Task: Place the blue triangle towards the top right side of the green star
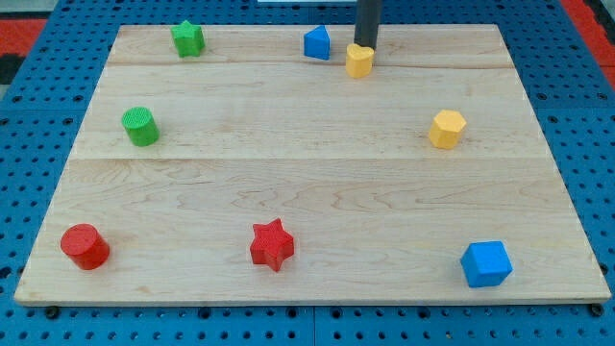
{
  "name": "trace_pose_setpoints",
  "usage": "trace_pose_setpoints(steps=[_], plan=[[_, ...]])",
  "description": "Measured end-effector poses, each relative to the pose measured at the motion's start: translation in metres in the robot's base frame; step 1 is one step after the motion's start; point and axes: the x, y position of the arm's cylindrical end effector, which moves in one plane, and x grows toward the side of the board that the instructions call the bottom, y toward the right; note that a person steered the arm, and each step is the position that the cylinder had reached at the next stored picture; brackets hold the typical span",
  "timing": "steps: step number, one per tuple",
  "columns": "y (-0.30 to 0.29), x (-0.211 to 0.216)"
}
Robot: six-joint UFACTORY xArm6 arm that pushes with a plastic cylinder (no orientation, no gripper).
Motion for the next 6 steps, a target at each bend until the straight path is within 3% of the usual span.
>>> trace_pose_setpoints(steps=[1, 2, 3, 4, 6], plan=[[-0.039, 0.045], [-0.045, 0.119], [-0.054, 0.12], [-0.022, 0.051], [-0.104, -0.057]])
